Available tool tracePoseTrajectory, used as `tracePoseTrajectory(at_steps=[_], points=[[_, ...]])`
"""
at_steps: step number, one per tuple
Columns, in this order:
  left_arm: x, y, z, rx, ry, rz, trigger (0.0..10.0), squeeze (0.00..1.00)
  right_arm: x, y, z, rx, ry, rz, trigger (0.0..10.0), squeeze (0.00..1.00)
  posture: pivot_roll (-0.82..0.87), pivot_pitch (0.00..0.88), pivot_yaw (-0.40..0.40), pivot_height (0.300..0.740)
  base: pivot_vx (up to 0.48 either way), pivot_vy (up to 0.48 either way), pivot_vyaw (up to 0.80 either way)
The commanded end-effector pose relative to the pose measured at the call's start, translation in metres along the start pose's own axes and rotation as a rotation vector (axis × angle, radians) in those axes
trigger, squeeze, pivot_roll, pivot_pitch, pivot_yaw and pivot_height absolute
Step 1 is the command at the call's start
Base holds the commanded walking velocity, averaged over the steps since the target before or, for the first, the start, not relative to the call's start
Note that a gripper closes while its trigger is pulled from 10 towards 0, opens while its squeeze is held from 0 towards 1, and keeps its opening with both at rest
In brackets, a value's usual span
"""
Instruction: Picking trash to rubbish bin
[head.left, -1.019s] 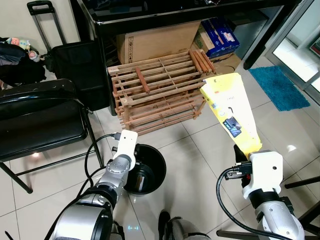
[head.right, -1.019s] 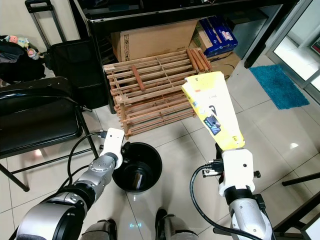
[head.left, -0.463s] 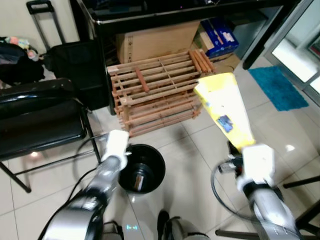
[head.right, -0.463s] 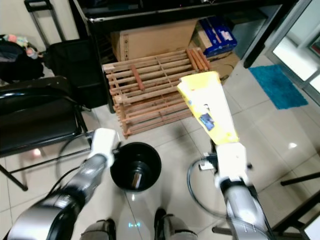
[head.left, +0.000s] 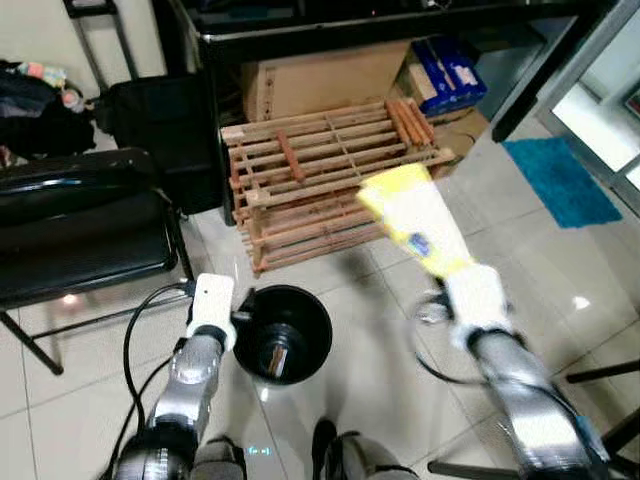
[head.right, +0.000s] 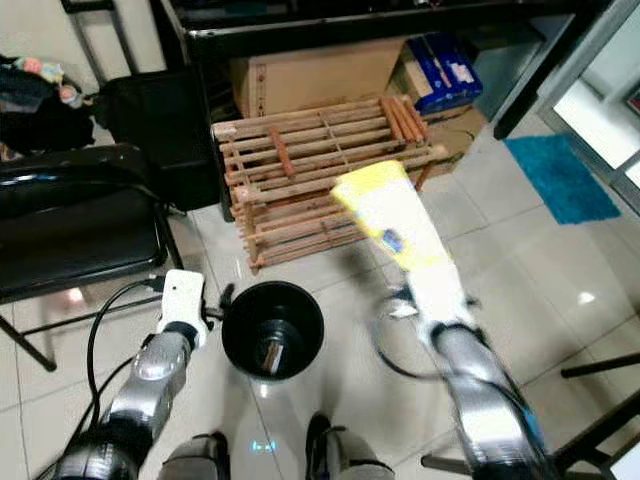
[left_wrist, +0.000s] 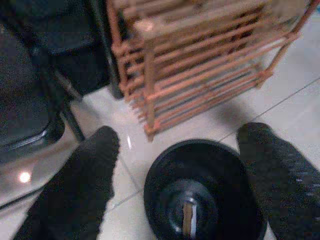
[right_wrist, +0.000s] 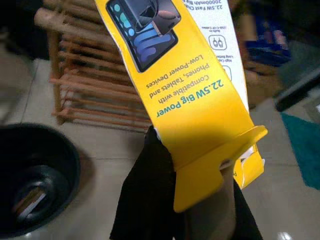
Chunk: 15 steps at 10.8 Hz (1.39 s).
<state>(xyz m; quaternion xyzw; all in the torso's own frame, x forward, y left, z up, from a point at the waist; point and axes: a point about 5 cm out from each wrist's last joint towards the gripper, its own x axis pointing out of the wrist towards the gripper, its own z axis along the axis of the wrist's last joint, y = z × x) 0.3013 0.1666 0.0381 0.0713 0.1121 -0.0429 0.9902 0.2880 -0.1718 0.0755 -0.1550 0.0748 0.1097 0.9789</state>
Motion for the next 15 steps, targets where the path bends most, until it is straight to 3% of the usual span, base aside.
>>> tracePoseTrajectory(at_steps=[1, 4, 5, 6, 7, 9, 11, 13, 15], points=[[-0.008, -0.006, 0.002, 0.0, -0.007, -0.04, 10.0, 1.0, 0.006, 0.004, -0.013, -0.016, 0.041, 0.036, 10.0, 0.0, 0.34, 0.257, -0.164, 0.74, 0.0, 0.0, 0.0], [-0.035, 0.01, 0.018, 0.019, -0.032, 0.003, 10.0, 1.0, 0.028, 0.015, -0.022, -0.045, 0.076, 0.123, 10.0, 0.0, 0.42, 0.287, -0.179, 0.74, 0.0, 0.0, 0.0], [-0.043, 0.016, 0.021, 0.026, -0.023, 0.026, 10.0, 0.59, 0.032, 0.02, -0.025, -0.048, 0.092, 0.144, 10.0, 0.0, 0.46, 0.302, -0.182, 0.74, 0.0, 0.0, 0.0], [-0.051, 0.022, 0.023, 0.049, -0.014, 0.053, 10.0, 0.0, 0.036, 0.026, -0.027, -0.048, 0.107, 0.171, 10.0, 0.0, 0.49, 0.32, -0.187, 0.74, 0.0, 0.0, 0.0], [-0.056, 0.025, 0.024, 0.041, -0.008, 0.068, 10.0, 0.0, 0.037, 0.032, -0.028, -0.044, 0.121, 0.19, 10.0, 0.0, 0.49, 0.32, -0.187, 0.74, 0.0, 0.0, 0.0], [-0.074, 0.028, 0.031, 0.026, 0.019, 0.101, 10.0, 0.0, 0.038, 0.062, -0.036, -0.044, 0.172, 0.299, 10.0, 0.0, 0.56, 0.352, -0.195, 0.74, 0.0, 0.0, 0.0], [-0.082, 0.033, 0.025, 0.022, 0.058, 0.127, 10.0, 0.0, 0.04, 0.076, -0.032, -0.036, 0.16, 0.337, 10.0, 0.0, 0.6, 0.357, -0.202, 0.74, 0.0, 0.0, 0.0], [-0.082, 0.032, 0.028, 0.017, 0.078, 0.121, 10.0, 0.0, 0.04, 0.08, -0.033, 0.001, 0.165, 0.339, 10.0, 0.0, 0.59, 0.352, -0.199, 0.74, 0.0, 0.0, 0.0], [-0.077, 0.029, 0.032, 0.018, 0.076, 0.101, 10.0, 0.0, 0.034, 0.096, -0.041, 0.016, 0.21, 0.399, 10.0, 0.0, 0.58, 0.354, -0.194, 0.74, 0.0, 0.0, 0.0]])
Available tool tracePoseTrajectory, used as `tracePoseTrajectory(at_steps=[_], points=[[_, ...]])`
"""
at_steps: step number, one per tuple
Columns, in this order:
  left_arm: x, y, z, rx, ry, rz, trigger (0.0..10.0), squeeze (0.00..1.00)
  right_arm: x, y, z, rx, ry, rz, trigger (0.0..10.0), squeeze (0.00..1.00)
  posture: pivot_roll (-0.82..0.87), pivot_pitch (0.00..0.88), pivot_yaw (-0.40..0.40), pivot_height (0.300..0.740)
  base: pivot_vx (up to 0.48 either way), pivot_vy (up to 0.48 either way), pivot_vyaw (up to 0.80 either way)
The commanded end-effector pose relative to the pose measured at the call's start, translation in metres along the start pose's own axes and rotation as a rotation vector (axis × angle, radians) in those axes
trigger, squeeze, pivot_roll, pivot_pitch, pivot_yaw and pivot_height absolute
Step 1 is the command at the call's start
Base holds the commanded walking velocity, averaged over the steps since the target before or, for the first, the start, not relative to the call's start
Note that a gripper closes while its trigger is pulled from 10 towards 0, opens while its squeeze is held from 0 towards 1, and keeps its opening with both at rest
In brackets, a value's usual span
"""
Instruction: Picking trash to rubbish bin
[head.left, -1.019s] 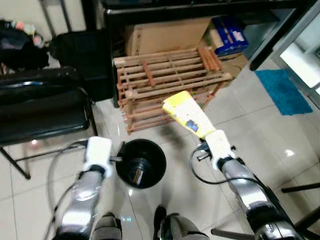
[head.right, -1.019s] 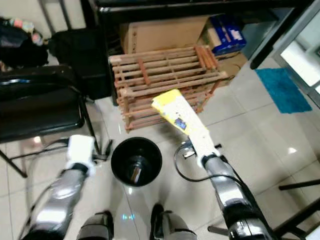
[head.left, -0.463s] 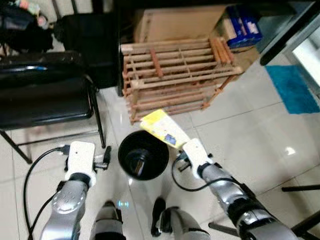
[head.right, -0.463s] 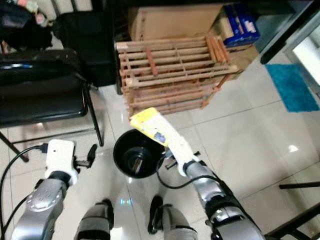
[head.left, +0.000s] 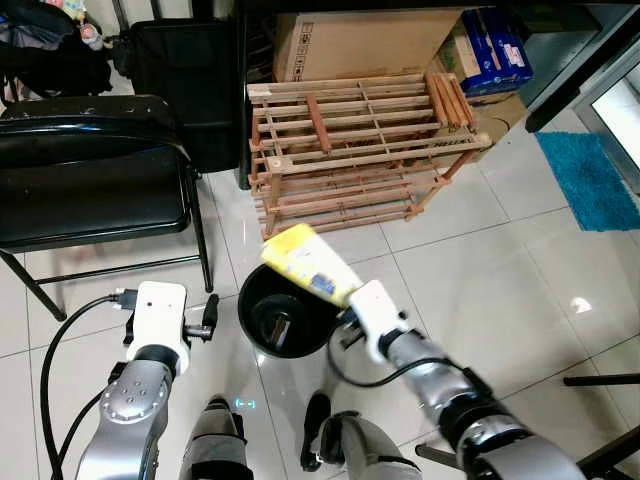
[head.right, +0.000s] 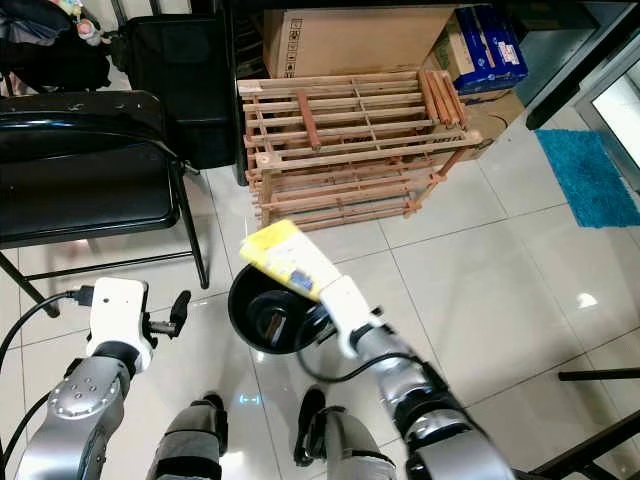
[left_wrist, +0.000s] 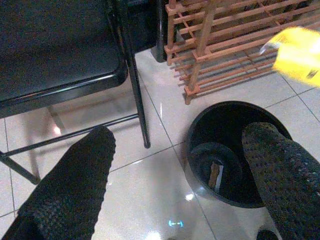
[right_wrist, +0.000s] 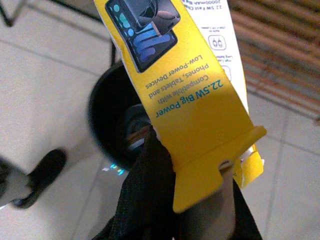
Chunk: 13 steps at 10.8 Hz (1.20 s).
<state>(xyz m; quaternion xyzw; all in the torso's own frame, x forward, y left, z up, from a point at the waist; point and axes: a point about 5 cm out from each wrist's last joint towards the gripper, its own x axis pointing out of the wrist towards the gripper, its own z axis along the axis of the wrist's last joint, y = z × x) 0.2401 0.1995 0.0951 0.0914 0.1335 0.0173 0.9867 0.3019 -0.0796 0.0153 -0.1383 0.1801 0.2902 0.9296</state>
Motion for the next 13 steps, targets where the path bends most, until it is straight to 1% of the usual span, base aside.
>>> tracePoseTrajectory(at_steps=[1, 2, 4, 5, 6, 8, 10, 11, 12, 13], points=[[-0.003, -0.007, -0.006, -0.015, 0.046, -0.044, 10.0, 0.0, -0.006, 0.01, -0.021, 0.013, 0.084, 0.043, 10.0, 0.0, 0.58, 0.356, -0.193, 0.74, 0.0, 0.0, 0.0], [-0.005, -0.016, -0.019, -0.046, 0.147, -0.12, 10.0, 0.0, -0.005, 0.018, -0.023, 0.003, 0.097, 0.065, 10.0, 0.0, 0.58, 0.357, -0.192, 0.74, 0.0, 0.0, 0.0], [-0.011, -0.026, -0.046, -0.08, 0.33, -0.227, 10.0, 0.0, -0.004, 0.022, -0.023, -0.006, 0.098, 0.077, 10.0, 0.0, 0.57, 0.358, -0.188, 0.74, 0.0, 0.0, 0.0], [-0.012, -0.025, -0.049, -0.064, 0.346, -0.233, 10.0, 0.0, -0.004, 0.021, -0.023, -0.006, 0.097, 0.076, 10.0, 0.0, 0.57, 0.357, -0.185, 0.74, 0.0, 0.0, 0.0], [-0.016, -0.024, -0.055, -0.065, 0.402, -0.269, 10.0, 0.0, -0.004, 0.021, -0.024, -0.001, 0.103, 0.076, 10.0, 0.0, 0.56, 0.357, -0.182, 0.74, 0.0, 0.0, 0.0], [-0.017, -0.023, -0.055, -0.05, 0.424, -0.288, 10.0, 0.0, -0.004, 0.027, -0.025, -0.004, 0.114, 0.091, 10.0, 0.0, 0.56, 0.357, -0.178, 0.74, 0.0, 0.0, 0.0], [-0.016, -0.026, -0.054, -0.047, 0.43, -0.304, 10.0, 0.0, 0.0, 0.033, -0.02, 0.061, 0.082, 0.103, 10.0, 0.0, 0.56, 0.357, -0.176, 0.74, 0.0, 0.0, 0.0], [-0.017, -0.027, -0.055, -0.046, 0.434, -0.308, 10.0, 0.0, 0.001, 0.035, -0.017, 0.075, 0.068, 0.106, 10.0, 0.0, 0.56, 0.356, -0.176, 0.74, 0.0, 0.0, 0.0], [-0.017, -0.027, -0.055, -0.044, 0.437, -0.31, 10.0, 0.0, 0.003, 0.037, -0.011, 0.127, 0.038, 0.114, 10.0, 0.0, 0.56, 0.355, -0.176, 0.74, 0.0, 0.0, 0.0], [-0.017, -0.028, -0.055, -0.044, 0.439, -0.311, 10.0, 0.0, 0.005, 0.038, -0.006, 0.147, 0.015, 0.112, 10.0, 0.0, 0.56, 0.353, -0.176, 0.74, 0.0, 0.0, 0.0]])
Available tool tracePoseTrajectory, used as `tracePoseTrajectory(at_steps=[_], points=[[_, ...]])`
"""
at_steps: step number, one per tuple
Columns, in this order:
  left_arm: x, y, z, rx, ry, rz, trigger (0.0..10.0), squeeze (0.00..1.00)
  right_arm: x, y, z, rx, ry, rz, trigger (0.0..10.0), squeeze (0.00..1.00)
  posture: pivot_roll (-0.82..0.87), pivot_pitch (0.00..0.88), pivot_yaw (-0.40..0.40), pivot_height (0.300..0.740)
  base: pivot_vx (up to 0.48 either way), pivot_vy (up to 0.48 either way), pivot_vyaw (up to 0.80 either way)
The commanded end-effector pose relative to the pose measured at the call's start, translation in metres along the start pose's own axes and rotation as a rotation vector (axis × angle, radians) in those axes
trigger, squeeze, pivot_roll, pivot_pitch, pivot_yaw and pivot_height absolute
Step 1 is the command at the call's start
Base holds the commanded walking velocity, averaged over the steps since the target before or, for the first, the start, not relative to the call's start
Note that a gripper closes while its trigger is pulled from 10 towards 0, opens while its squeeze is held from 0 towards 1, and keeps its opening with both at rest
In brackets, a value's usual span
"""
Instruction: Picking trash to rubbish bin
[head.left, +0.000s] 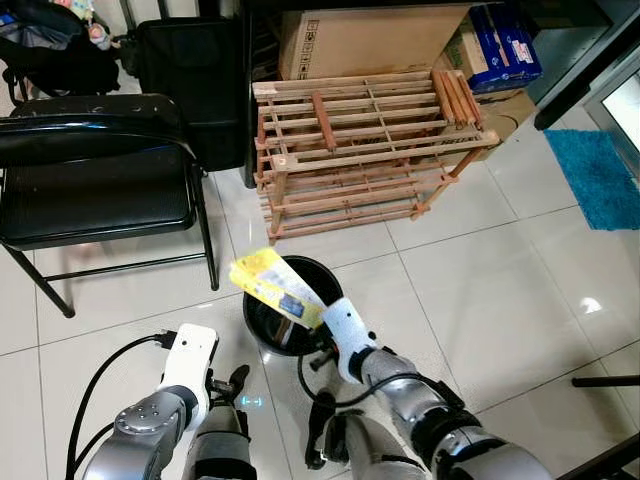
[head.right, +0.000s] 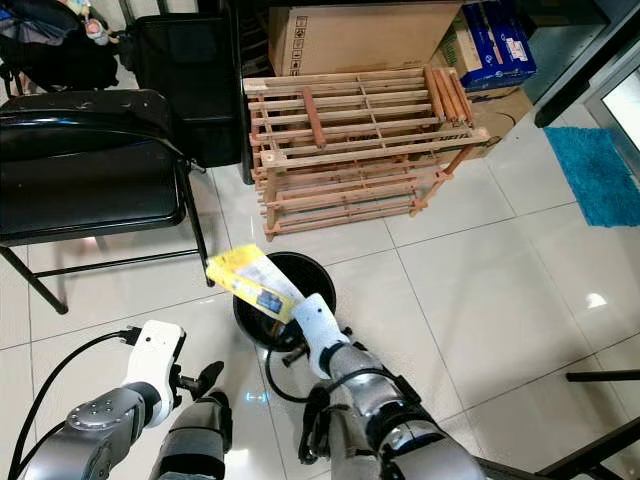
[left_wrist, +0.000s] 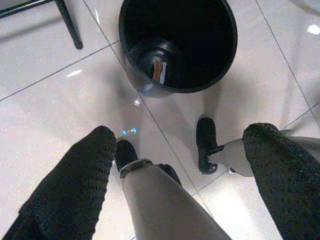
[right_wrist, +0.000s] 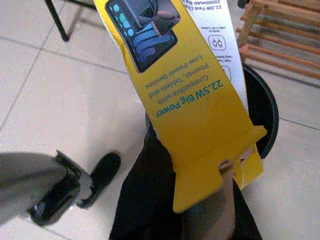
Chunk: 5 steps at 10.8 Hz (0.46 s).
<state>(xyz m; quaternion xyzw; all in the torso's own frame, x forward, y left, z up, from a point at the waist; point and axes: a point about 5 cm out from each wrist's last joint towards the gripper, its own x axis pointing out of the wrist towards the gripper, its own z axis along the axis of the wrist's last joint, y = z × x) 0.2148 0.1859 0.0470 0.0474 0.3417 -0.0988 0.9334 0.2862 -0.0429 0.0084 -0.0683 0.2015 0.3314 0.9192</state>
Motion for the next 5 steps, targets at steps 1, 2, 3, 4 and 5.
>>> tracePoseTrajectory(at_steps=[1, 2, 3, 4, 5], points=[[0.0004, -0.0067, -0.0067, -0.002, 0.029, -0.032, 10.0, 0.0, -0.0024, -0.0019, -0.0046, 0.056, -0.001, -0.01, 10.0, 0.28, 0.56, 0.353, -0.176, 0.74, 0.0, 0.0, 0.0], [0.0004, -0.0069, -0.0071, -0.001, 0.03, -0.032, 10.0, 0.0, -0.0018, -0.0036, -0.0017, 0.089, -0.017, -0.017, 10.0, 1.0, 0.56, 0.353, -0.176, 0.74, 0.0, 0.0, 0.0], [0.0007, -0.0074, -0.0081, 0.001, 0.033, -0.032, 10.0, 0.0, -0.0014, -0.0057, 0.0014, 0.101, -0.032, -0.024, 10.0, 1.0, 0.56, 0.355, -0.178, 0.74, 0.0, 0.0, 0.0], [0.0009, -0.008, -0.0084, 0.0, 0.033, -0.034, 10.0, 0.0, -0.0015, -0.0066, 0.0022, 0.115, -0.039, -0.024, 10.0, 1.0, 0.56, 0.355, -0.178, 0.74, 0.0, 0.0, 0.0], [0.0011, -0.0088, -0.0088, 0.001, 0.034, -0.035, 10.0, 0.0, -0.002, -0.0073, 0.0016, 0.121, -0.041, -0.027, 10.0, 1.0, 0.55, 0.358, -0.178, 0.74, 0.0, 0.0, 0.0]])
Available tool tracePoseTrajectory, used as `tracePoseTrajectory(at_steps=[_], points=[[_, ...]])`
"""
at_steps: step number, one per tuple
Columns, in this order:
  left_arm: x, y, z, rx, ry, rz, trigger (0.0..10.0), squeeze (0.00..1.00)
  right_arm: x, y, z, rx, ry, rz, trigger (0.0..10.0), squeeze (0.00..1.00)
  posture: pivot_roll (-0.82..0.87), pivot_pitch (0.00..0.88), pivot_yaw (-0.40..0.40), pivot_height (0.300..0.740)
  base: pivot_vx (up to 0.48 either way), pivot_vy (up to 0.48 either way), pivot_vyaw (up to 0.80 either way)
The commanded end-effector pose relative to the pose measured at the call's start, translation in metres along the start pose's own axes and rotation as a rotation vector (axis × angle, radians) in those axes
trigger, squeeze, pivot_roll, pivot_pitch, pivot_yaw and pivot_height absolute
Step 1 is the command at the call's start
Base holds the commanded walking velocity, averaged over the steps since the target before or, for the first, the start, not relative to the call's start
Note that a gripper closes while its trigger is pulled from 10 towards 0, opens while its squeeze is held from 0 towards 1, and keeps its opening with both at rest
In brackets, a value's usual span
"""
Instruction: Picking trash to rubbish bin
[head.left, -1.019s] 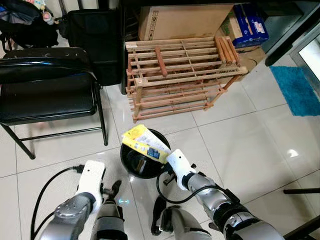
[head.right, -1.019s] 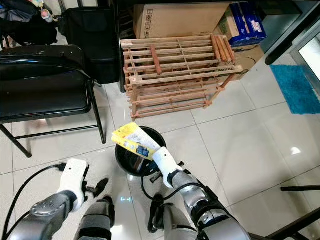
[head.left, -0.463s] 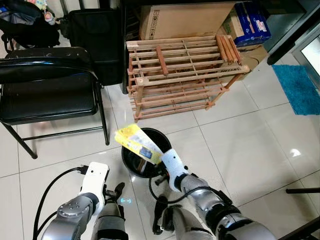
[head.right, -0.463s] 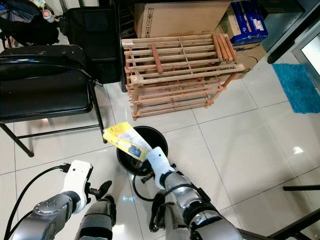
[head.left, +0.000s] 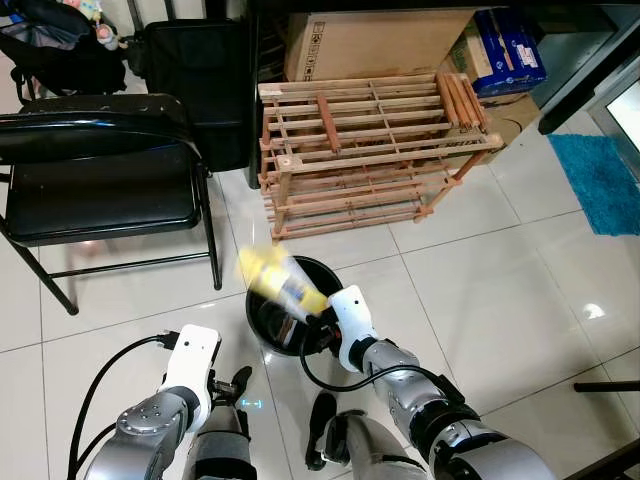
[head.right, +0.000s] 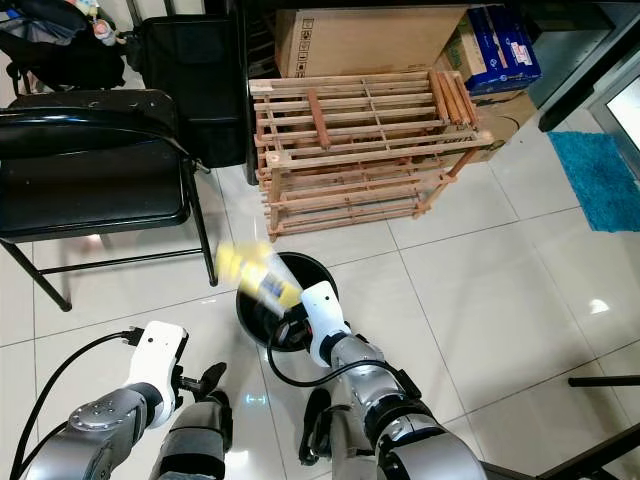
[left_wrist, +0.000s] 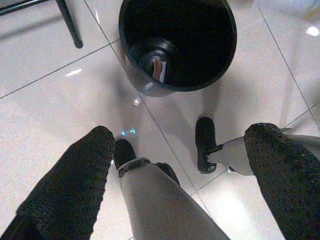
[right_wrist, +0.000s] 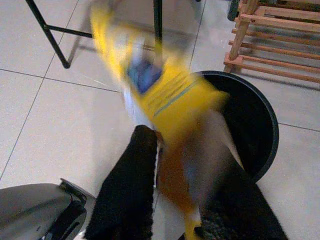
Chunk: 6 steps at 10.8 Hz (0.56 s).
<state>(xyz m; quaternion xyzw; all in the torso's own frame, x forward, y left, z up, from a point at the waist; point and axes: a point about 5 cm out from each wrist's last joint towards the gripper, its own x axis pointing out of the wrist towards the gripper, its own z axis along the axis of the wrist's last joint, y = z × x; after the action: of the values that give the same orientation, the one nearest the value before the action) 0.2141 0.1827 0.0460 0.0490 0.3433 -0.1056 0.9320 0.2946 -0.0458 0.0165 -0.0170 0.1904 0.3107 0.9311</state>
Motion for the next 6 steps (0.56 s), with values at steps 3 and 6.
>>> tracePoseTrajectory(at_steps=[3, 6], points=[[0.0006, -0.0059, -0.0097, -0.004, 0.035, -0.023, 10.0, 0.0, -0.0056, -0.0025, -0.0106, 0.037, 0.015, -0.004, 10.0, 1.0, 0.55, 0.36, -0.178, 0.74, 0.0, 0.0, 0.0], [0.0013, -0.0066, -0.0101, 0.001, 0.038, -0.025, 10.0, 0.0, -0.0066, -0.004, -0.0115, 0.037, 0.014, -0.009, 10.0, 1.0, 0.54, 0.361, -0.177, 0.74, 0.0, 0.0, 0.0]])
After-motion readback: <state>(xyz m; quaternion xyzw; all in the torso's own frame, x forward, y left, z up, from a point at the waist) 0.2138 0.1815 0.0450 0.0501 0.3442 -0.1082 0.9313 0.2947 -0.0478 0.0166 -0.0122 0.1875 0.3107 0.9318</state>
